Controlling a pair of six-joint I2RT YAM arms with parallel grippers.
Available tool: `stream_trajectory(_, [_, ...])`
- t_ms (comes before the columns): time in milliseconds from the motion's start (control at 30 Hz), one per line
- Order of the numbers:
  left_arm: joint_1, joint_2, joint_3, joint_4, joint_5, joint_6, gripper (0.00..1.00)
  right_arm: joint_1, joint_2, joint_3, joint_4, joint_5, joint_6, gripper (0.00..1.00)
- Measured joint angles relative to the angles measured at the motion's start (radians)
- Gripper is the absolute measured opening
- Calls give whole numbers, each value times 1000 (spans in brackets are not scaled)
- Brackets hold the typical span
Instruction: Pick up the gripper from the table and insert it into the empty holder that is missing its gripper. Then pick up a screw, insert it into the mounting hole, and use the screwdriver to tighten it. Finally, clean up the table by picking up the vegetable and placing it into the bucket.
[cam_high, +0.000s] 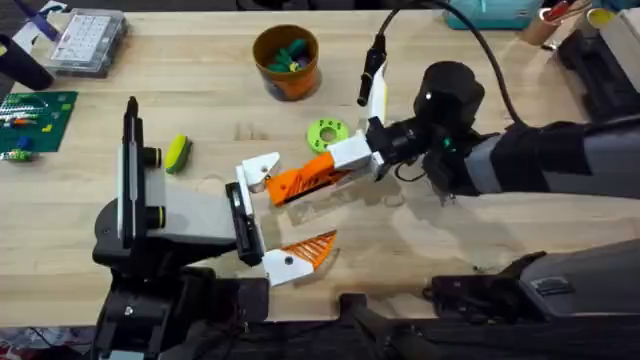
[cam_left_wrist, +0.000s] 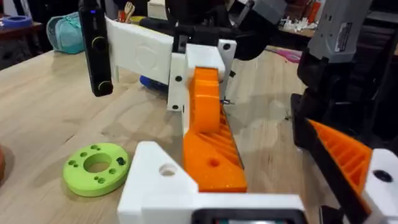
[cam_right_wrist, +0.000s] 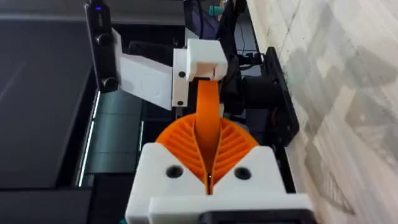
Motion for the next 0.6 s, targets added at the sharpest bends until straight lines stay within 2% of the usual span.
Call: stream_trajectory(600, [0,0,0,0,1,0,990,0,0,0,25,-19,12,13])
